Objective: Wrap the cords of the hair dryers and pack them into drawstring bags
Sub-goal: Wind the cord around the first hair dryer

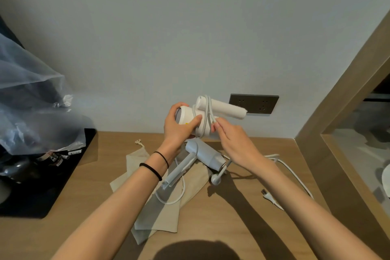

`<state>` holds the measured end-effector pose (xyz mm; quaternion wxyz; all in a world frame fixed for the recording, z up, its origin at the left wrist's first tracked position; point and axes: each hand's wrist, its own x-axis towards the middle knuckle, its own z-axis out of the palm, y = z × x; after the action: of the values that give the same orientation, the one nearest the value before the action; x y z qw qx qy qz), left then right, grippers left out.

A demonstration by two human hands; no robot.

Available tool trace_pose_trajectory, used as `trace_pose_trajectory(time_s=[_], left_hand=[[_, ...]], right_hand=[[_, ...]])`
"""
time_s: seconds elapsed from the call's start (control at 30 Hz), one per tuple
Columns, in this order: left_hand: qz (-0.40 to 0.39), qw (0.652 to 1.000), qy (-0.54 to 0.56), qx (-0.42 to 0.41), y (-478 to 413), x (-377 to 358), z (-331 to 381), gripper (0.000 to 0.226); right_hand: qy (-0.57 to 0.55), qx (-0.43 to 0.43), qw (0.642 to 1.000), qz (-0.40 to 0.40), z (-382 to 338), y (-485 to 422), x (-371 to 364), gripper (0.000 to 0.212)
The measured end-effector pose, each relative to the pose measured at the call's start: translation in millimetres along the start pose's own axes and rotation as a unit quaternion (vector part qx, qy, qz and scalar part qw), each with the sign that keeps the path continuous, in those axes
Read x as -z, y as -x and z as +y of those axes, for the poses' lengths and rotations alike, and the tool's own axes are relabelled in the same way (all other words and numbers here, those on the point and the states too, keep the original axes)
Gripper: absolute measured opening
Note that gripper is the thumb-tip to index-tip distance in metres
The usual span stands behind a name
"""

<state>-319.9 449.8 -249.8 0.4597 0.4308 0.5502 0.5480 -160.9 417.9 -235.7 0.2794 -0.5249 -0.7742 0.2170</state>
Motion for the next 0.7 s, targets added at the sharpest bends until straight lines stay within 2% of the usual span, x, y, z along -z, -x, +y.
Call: trace_pose_trajectory(time_s=[0.07, 0.17, 0.27, 0.4, 0.6, 0.7], left_hand=[[0.028, 0.999, 0.034, 0.029, 1, -6, 6, 0.041], [0.029, 0.993, 0.097, 0.062, 0, -11, 18, 0.040], [0.016, 0.985, 0.149, 0.087, -1, -12, 27, 0.042], [0.013, 0.972, 0.203, 0.118, -6, -12, 30, 0.032], [-0.052, 0.966, 0.217, 0.128, -12, -3, 30, 0.028], [-0.095, 0.959, 0.230, 0.133, -16, 4, 35, 0.032]], right_hand=[[-0.027, -0.005, 1.000, -0.002, 2, 0, -7, 0.030], [-0.116, -0.027, 0.993, -0.020, 6, -3, -11, 0.034], [-0.231, -0.052, 0.969, -0.064, 14, -5, -8, 0.042], [-0.291, -0.087, 0.945, -0.123, 24, -7, -3, 0.043], [-0.269, -0.133, 0.945, -0.129, 40, -5, 0, 0.041], [-0.226, -0.182, 0.951, -0.103, 58, -3, 6, 0.044]])
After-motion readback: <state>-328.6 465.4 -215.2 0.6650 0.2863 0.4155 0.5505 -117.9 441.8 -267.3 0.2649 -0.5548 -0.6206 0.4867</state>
